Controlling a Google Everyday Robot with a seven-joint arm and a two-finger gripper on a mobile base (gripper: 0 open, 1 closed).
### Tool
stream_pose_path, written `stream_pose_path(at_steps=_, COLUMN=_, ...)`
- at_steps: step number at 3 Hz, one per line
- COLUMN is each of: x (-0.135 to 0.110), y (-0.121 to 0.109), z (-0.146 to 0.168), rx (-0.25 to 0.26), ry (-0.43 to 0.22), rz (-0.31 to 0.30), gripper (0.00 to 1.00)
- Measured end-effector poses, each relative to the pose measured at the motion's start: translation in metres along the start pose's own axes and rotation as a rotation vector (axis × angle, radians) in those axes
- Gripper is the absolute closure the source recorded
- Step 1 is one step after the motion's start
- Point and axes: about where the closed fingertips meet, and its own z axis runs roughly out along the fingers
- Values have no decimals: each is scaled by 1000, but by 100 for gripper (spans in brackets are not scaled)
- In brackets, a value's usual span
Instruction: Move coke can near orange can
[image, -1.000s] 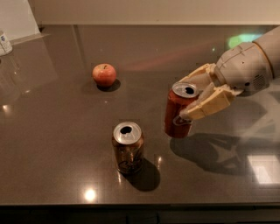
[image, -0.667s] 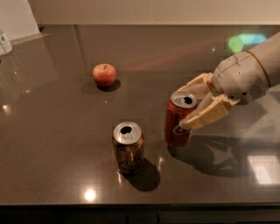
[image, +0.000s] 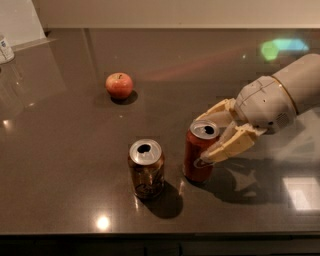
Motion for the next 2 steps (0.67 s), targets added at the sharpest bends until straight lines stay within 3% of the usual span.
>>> stream_pose_path(at_steps=1, x=2, y=3, z=8, rx=-7, ry=-3, rz=-10, gripper=97)
stream_pose_path(at_steps=2, x=1, y=4, z=16, rx=-3, ry=-11, rz=-35, gripper=74)
